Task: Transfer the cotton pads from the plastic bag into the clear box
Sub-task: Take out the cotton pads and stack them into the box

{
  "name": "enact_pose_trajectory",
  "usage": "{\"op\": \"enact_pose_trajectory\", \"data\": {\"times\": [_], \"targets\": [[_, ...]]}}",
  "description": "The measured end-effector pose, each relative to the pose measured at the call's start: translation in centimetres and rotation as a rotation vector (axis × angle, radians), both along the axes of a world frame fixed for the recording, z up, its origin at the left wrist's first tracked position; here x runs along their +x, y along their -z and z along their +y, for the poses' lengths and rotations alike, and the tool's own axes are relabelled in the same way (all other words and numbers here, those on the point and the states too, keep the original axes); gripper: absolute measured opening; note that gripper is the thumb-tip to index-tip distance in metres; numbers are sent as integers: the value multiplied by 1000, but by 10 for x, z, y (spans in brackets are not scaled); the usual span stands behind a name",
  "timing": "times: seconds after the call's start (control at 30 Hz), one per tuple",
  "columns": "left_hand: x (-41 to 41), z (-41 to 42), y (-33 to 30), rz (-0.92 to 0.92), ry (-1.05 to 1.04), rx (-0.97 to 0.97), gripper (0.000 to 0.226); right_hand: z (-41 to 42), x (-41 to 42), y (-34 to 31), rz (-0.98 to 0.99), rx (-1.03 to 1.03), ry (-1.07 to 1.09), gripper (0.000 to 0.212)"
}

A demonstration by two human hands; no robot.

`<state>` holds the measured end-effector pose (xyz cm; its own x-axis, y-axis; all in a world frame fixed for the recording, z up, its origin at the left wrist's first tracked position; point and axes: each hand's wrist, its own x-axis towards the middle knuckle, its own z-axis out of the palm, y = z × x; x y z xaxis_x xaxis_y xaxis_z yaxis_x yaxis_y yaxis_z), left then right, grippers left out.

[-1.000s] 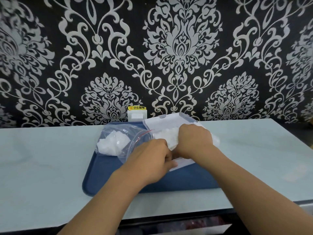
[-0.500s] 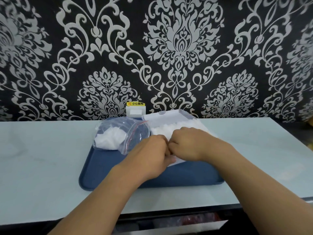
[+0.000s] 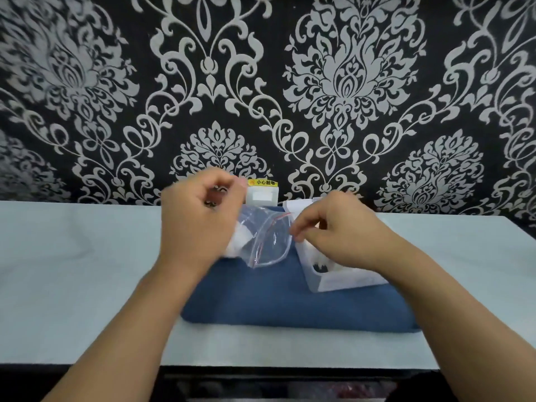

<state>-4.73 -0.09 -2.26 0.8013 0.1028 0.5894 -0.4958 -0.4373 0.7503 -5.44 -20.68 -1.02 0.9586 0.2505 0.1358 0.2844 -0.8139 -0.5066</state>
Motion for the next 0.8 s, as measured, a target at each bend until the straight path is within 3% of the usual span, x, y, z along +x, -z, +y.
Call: {"op": "enact_pose_trajectory", "data": {"times": [0.03, 0.1, 0.17, 0.2, 0.3, 0.43, 0.53, 0.6, 0.73, 0.8], "targets": [[12, 16, 5, 59, -130, -33, 13, 10, 7, 8, 27, -59, -35, 26], [38, 34, 26, 381, -254, 126, 22, 33, 22, 29, 107, -153, -98, 21], [54, 38, 50, 664, -201, 258, 24, 54, 33, 43, 160, -176, -112, 15], [57, 37, 58, 709, -161, 304, 29, 62, 36, 46, 176, -174, -116, 16], [61, 40, 66, 680, -113, 292, 27, 76, 46, 53, 259, -133, -94, 4], [54, 45, 67, 771, 9, 122, 19, 77, 58, 63, 309, -22, -68, 45], [47, 44, 63, 758, 85, -65, 19, 80, 61, 65, 250, -2, -51, 27], [42, 43, 59, 725, 155, -221, 18, 82, 59, 66, 258, 175, -53, 2], [33, 43, 49, 698, 233, -467, 7, 81, 49, 60, 356, 574, -105, 26], [28, 43, 43, 714, 246, -601, 25, 79, 45, 58, 398, 763, -104, 26]]}}
